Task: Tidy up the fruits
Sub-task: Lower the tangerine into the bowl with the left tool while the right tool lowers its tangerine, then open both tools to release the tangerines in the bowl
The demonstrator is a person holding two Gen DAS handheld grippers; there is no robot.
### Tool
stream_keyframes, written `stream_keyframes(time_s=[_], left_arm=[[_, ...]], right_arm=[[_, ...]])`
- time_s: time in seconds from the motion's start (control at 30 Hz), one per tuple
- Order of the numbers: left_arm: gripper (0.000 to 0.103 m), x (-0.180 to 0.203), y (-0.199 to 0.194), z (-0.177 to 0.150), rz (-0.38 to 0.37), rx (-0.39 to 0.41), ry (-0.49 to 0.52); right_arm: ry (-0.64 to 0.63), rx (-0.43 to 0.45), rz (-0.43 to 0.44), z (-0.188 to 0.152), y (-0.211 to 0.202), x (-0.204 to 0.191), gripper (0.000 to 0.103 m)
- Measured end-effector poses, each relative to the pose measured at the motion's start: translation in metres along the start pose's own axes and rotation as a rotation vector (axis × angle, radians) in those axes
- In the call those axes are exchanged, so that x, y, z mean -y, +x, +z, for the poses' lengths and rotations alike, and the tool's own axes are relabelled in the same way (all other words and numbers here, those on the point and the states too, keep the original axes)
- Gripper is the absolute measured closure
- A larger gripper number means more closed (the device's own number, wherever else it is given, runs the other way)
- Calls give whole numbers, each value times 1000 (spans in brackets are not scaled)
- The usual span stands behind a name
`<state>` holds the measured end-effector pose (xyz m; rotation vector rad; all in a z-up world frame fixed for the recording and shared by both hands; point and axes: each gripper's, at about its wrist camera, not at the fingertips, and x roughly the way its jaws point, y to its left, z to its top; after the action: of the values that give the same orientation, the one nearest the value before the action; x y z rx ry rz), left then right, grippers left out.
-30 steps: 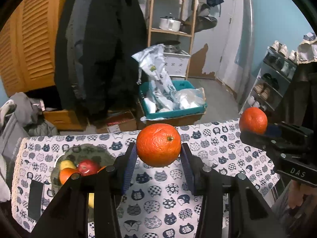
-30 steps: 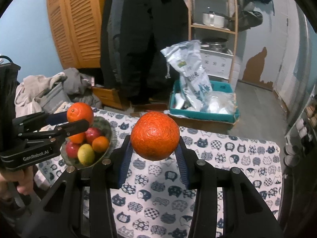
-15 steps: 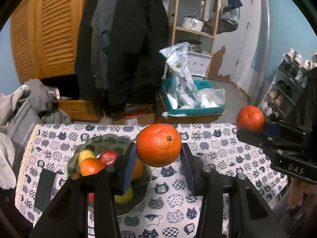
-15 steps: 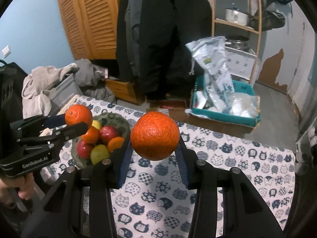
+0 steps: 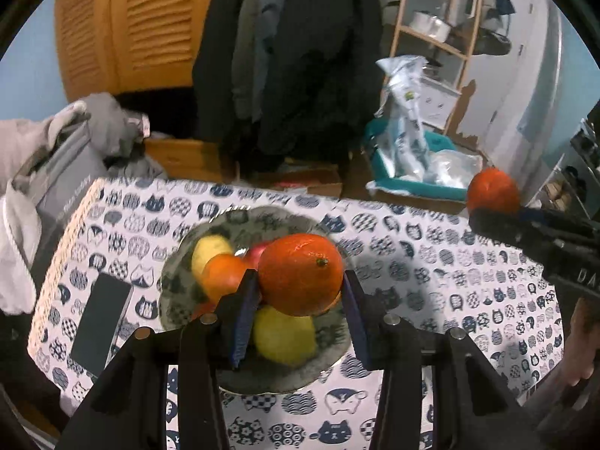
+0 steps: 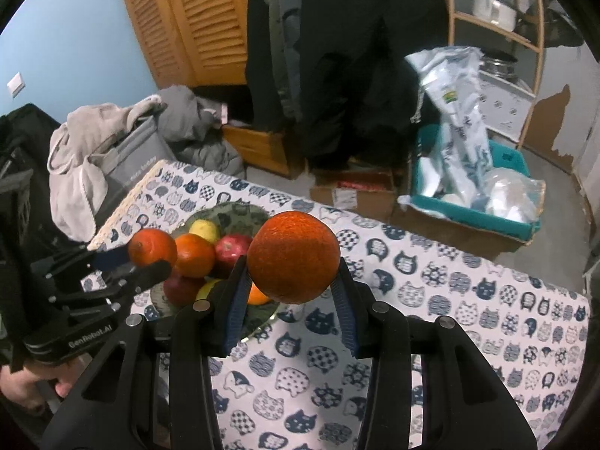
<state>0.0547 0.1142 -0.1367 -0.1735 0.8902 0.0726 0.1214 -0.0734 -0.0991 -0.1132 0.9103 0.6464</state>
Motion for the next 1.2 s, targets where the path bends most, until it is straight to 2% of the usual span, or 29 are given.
stream_keyframes(time_s=[0.3, 0.6, 1.07, 1.13, 1.2], left_arm=[[58, -26, 33, -21, 36, -96, -19], [58, -45, 50, -35, 37, -152, -62], [57, -56, 66, -43, 29, -206, -100], [56, -57, 67, -43, 33, -214, -105], [46, -58, 67, -43, 30, -210, -109]], right_arm=[[-32, -90, 31, 12, 59, -25, 61], [-49, -187, 35, 2, 118, -38, 61], [-34, -261, 64, -4, 157, -44, 61], [-32, -263, 66, -4, 159, -45, 60], [-34, -262, 67, -3, 160, -46, 60]])
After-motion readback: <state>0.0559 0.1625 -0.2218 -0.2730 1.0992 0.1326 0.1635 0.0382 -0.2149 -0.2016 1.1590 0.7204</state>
